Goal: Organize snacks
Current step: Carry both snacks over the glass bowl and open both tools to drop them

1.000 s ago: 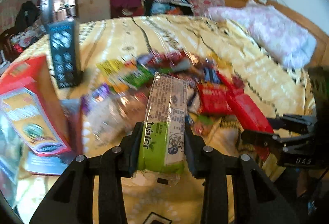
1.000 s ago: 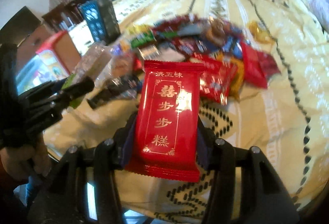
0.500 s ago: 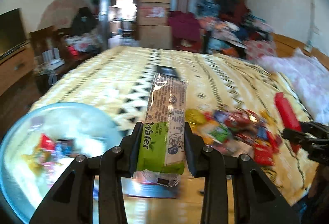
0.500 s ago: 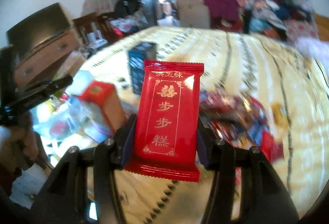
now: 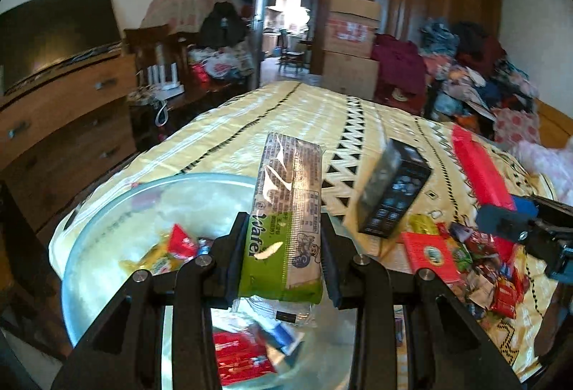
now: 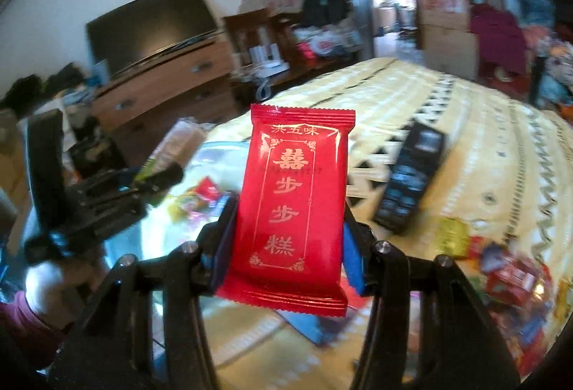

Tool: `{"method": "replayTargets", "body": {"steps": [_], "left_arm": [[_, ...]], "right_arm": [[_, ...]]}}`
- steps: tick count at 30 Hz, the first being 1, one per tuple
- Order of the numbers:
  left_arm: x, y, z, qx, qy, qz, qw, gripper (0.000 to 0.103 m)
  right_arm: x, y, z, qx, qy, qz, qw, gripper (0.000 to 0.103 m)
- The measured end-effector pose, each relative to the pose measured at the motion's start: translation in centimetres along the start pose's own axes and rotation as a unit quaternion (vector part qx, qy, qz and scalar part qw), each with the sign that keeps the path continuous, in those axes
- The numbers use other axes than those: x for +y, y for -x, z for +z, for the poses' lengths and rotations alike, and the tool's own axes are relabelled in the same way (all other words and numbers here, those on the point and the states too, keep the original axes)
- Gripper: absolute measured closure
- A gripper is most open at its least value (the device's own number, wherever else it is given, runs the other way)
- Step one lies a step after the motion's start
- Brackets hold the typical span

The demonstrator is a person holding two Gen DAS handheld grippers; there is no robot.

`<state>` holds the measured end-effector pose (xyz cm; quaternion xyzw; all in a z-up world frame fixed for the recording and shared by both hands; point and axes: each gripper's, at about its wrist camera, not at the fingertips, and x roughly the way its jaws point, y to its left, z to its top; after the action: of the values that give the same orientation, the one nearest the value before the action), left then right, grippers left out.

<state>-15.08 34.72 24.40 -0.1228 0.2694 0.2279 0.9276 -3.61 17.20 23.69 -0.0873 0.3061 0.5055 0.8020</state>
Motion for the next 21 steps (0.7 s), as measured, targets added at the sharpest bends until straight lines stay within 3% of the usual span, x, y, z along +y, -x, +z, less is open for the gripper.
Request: {"method": "replayTargets", "body": {"steps": [7,21], "left_arm": [[4.3,-0.9,-1.2,0.014,0.044,0.021,0.9987,0.067],[8.0,-2.2,-3.1,0.037,0.077,0.052,0.9950,0.067]], "right_arm": [[4.9,-5.4,1.1,0.045,0.038,0.047,0.997,0.050],[9.3,-9.7,0.9,0.088,0.058,0.090,0.990,0.050]]}}
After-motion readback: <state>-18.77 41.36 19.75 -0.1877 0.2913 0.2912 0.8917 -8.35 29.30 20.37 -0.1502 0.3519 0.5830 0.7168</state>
